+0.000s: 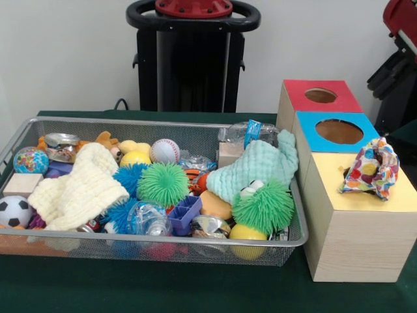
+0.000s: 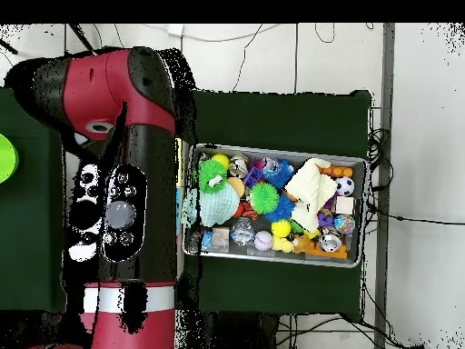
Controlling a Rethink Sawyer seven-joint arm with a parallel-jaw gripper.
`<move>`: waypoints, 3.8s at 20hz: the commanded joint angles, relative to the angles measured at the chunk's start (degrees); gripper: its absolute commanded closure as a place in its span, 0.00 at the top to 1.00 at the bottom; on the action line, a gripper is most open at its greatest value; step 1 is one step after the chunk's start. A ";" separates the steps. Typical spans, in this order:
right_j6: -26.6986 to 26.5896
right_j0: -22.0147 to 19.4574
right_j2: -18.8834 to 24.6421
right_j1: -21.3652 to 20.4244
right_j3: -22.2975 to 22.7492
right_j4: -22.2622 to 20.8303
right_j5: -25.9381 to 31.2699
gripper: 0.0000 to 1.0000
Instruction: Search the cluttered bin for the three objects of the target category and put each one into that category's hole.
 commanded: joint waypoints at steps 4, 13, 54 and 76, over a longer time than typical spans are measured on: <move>5.90 -0.59 4.82 4.58 1.34 1.01 -2.44 0.00; 6.49 -0.55 4.55 4.85 0.90 1.54 -2.35 0.00; 4.23 -0.52 2.71 6.27 5.95 0.72 -16.12 0.00; 3.77 -0.17 2.80 5.66 7.69 0.92 -16.88 0.00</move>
